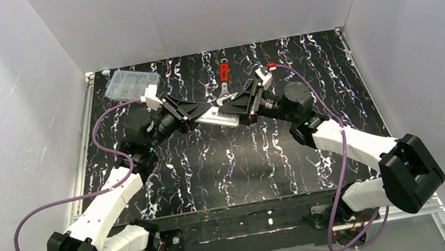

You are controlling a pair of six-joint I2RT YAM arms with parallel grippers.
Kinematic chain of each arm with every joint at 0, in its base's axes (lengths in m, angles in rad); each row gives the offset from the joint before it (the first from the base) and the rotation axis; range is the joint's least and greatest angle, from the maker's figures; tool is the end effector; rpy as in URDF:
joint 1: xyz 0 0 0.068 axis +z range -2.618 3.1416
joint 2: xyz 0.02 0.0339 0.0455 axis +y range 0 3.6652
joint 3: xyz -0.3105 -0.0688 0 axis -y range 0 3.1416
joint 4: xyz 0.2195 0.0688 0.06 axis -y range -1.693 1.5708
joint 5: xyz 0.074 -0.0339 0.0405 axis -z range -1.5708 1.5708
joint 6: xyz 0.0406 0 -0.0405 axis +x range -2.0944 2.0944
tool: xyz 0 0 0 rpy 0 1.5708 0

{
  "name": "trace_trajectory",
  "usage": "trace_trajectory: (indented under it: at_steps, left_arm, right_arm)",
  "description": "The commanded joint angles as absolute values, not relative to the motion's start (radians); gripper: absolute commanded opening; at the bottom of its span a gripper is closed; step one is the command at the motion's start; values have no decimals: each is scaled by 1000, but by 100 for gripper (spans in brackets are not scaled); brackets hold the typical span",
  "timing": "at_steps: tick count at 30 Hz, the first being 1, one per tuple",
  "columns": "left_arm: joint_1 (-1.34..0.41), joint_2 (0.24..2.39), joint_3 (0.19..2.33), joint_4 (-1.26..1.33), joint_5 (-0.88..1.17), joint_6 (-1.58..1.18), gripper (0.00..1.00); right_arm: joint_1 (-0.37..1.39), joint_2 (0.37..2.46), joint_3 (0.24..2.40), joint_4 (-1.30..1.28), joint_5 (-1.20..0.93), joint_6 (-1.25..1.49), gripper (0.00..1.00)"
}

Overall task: Load the batteries into the remote control
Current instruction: Place the remote control at the center of the board.

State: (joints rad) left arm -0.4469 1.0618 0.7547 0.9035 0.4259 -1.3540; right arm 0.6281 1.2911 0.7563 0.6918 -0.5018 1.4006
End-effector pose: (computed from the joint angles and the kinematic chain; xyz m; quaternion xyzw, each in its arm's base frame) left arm 0.1622 -0.0963 0.4378 -0.0326 0.4931 -0.7383 0.4590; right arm 0.2005 0.1697 0.3688 0.0621 0.6539 0.7106 0.2521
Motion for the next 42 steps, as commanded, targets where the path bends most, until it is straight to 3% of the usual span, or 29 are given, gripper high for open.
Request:
trace_trajectory:
  at_steps: [1, 10, 25, 30, 33, 42]
  left_arm:
    - [-442, 1038, 791, 959, 428, -1329, 0]
    - [-432, 1043, 804, 964, 410, -1309, 0]
    - [-416, 1069, 829, 982, 428, -1321, 0]
    - [-416, 1068, 824, 990, 436, -1330, 0]
    - [-414, 1068, 823, 992, 443, -1336, 0]
    - [-416, 1063, 817, 994, 444, -1338, 0]
  right_arm:
    - [626, 1286, 762, 805, -529, 1425, 54]
    - [626, 1271, 735, 805, -532, 1431, 55]
    - [626, 1257, 717, 813, -514, 1427, 47]
    - [623, 1262, 722, 813, -506, 1427, 61]
    - [623, 1262, 723, 815, -498, 1429, 63]
    - [621, 1274, 726, 812, -499, 1433, 49]
